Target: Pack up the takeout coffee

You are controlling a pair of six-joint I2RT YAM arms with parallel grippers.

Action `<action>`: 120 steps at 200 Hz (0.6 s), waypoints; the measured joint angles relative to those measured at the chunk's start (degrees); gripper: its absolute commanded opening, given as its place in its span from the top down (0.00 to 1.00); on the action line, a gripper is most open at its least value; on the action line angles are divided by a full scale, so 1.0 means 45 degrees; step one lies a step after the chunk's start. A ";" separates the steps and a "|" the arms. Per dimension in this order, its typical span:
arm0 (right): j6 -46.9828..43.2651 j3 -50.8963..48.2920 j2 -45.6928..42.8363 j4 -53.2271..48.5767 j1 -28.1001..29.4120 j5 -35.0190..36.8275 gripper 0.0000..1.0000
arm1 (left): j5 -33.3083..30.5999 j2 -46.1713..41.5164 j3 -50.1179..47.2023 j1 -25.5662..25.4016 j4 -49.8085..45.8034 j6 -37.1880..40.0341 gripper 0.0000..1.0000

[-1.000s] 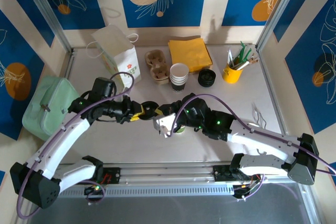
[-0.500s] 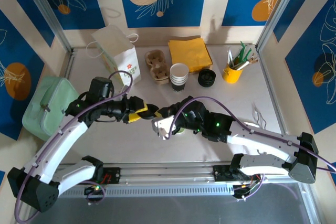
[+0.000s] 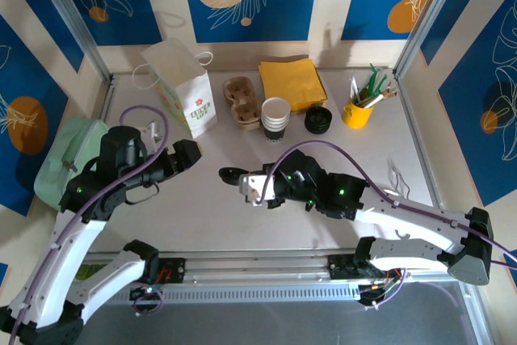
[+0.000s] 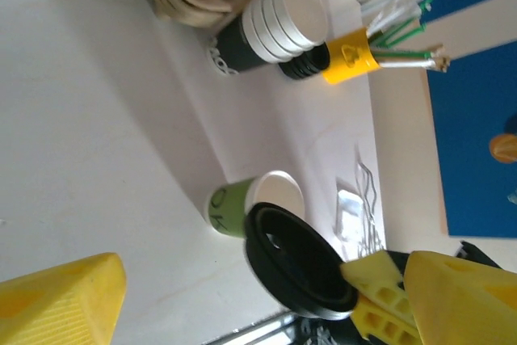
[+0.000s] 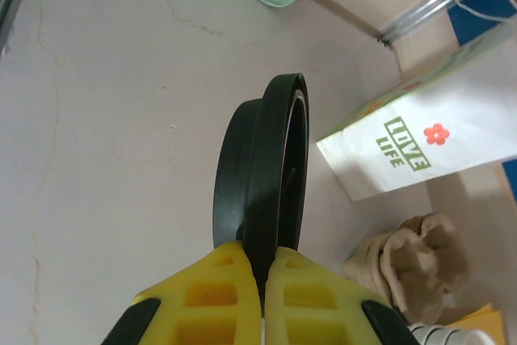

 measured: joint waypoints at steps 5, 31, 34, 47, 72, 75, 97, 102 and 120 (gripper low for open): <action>0.0476 0.0219 0.0000 -0.0194 -0.0005 -0.0010 1.00 | -0.0151 -0.0058 0.0000 0.0000 -0.0015 0.0087 0.09; 0.3036 0.1316 0.0000 -0.0855 -0.0369 -0.0204 1.00 | -0.0665 -0.0136 -0.0107 0.0000 -0.0005 0.0335 0.09; 0.3298 0.1443 0.0000 -0.0937 -0.0447 -0.0267 1.00 | -0.0695 -0.0136 -0.0146 0.0000 0.0005 0.0359 0.09; 0.4541 0.1953 0.0000 -0.1345 -0.0840 -0.0767 1.00 | -0.0767 -0.0136 -0.0442 0.0000 0.0097 0.0476 0.09; 0.6819 0.2633 0.0000 -0.2079 -0.1705 -0.2079 1.00 | -0.0777 -0.0029 -0.1088 0.0000 0.0189 0.0563 0.11; 0.7130 0.2681 0.0000 -0.2137 -0.1826 -0.2244 1.00 | -0.0772 -0.0005 -0.1156 0.0000 0.0228 0.0559 0.11; 0.9272 0.2890 -0.0005 -0.2599 -0.2939 -0.3623 1.00 | -0.0753 0.0253 -0.1593 0.0000 0.0631 0.0559 0.12; 0.9651 0.2909 -0.0005 -0.2676 -0.3181 -0.3900 1.00 | -0.0729 0.0272 -0.1681 0.0000 0.0724 0.0559 0.12; 1.1443 0.2914 -0.0068 -0.2939 -0.4245 -0.4906 1.00 | -0.0656 0.0296 -0.1880 0.0000 0.1078 0.0559 0.13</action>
